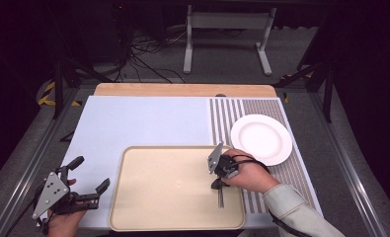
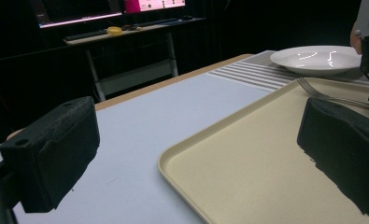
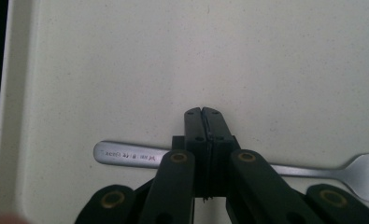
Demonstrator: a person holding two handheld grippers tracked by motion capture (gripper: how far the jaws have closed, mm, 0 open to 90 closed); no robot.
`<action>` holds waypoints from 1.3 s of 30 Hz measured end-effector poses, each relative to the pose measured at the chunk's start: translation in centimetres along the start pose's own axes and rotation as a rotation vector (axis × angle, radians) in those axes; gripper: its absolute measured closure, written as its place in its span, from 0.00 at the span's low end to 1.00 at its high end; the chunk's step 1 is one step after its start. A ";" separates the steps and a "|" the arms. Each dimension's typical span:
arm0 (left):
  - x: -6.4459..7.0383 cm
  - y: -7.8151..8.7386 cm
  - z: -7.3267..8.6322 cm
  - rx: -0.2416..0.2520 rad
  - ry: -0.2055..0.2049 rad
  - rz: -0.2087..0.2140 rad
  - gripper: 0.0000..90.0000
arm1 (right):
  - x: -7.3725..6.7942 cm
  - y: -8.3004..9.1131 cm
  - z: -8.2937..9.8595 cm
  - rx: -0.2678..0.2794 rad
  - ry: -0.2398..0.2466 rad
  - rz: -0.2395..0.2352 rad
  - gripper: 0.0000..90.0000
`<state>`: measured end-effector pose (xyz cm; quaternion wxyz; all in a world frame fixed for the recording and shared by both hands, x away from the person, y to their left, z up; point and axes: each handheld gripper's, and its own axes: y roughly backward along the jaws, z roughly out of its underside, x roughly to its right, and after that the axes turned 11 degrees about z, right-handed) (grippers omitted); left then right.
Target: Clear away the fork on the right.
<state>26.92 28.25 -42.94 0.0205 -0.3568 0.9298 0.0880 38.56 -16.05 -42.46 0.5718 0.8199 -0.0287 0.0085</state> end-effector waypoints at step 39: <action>0.1 -0.1 0.0 0.001 0.000 -0.002 0.00 | -2.2 8.8 5.7 0.557 -0.297 0.413 0.24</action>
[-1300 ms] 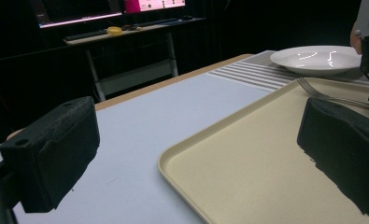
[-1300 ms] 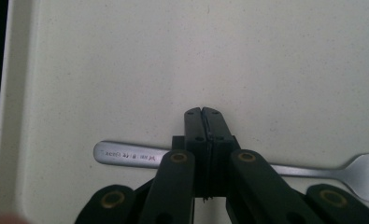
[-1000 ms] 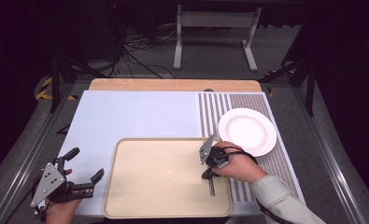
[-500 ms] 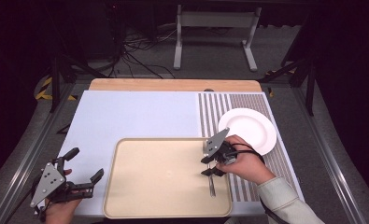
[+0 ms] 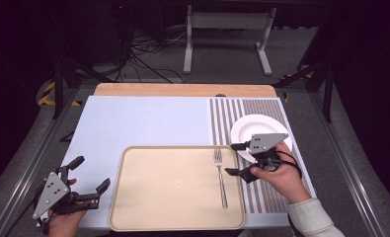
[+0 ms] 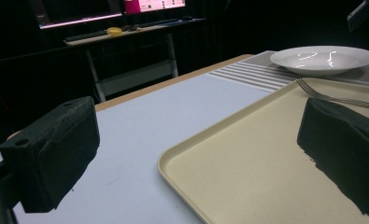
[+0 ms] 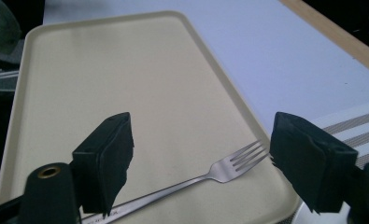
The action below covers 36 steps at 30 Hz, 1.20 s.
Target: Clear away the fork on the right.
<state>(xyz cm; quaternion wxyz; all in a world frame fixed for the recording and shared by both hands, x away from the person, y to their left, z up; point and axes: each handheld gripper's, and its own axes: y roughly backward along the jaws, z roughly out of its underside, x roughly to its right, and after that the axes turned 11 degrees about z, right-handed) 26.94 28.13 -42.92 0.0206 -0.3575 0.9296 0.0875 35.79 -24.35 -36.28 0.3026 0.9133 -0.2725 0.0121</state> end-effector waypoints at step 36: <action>0.0 -0.1 0.0 0.003 0.001 -0.010 0.00 | 1.2 6.7 7.9 0.307 -0.234 0.319 0.08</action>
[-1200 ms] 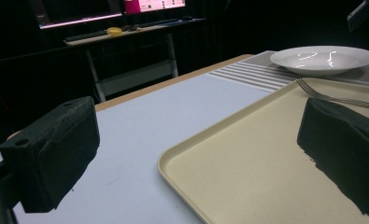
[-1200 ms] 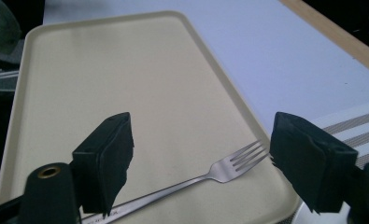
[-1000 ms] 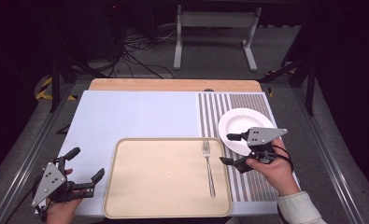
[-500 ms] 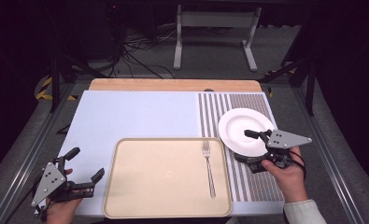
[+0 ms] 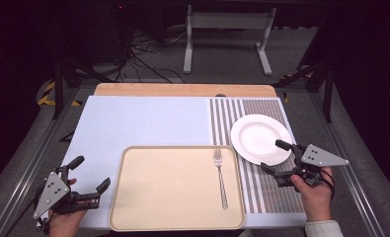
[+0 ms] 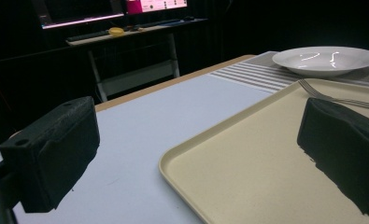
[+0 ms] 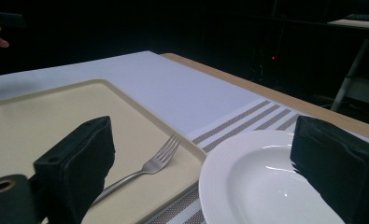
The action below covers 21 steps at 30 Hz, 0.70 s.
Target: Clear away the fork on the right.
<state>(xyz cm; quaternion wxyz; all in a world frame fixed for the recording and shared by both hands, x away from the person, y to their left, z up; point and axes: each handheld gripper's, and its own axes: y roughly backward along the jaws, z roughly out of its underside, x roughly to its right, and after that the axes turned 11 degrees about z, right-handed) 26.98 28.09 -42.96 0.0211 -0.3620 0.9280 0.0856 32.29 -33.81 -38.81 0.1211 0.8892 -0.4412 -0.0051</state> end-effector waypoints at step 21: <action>-0.3 0.0 0.3 0.005 -0.012 -0.002 0.00 | 1.0 0.6 4.2 0.019 -0.039 0.054 0.03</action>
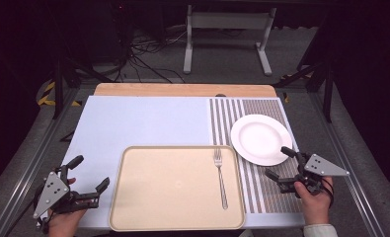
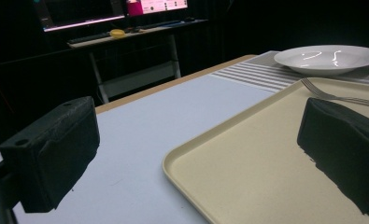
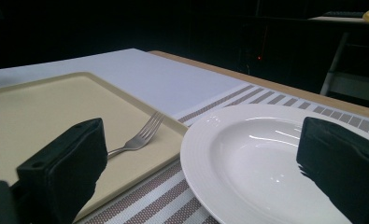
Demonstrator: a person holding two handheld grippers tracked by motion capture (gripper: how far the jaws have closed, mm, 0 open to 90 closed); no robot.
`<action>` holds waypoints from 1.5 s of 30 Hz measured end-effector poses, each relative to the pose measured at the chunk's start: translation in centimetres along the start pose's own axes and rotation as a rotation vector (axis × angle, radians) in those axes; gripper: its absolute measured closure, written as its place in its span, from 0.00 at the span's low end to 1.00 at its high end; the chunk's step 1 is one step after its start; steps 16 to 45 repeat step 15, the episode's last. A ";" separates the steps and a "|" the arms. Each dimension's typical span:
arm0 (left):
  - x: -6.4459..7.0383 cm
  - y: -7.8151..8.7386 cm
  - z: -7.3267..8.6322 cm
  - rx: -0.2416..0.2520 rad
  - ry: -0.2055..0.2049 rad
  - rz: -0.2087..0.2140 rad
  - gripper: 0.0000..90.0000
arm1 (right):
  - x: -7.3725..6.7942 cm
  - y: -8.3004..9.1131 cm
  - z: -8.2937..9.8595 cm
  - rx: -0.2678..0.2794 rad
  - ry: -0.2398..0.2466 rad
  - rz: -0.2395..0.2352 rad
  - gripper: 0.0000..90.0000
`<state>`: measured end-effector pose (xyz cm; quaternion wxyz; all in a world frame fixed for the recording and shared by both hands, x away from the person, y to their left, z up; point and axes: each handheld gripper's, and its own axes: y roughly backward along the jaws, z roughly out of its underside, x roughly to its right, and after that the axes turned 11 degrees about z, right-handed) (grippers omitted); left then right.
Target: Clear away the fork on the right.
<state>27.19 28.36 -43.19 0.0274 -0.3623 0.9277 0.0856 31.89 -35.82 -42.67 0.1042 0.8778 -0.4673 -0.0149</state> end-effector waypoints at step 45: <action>-0.3 0.1 0.2 0.012 0.020 0.005 0.00 | -0.1 -0.6 0.7 -0.028 -0.019 -0.002 0.02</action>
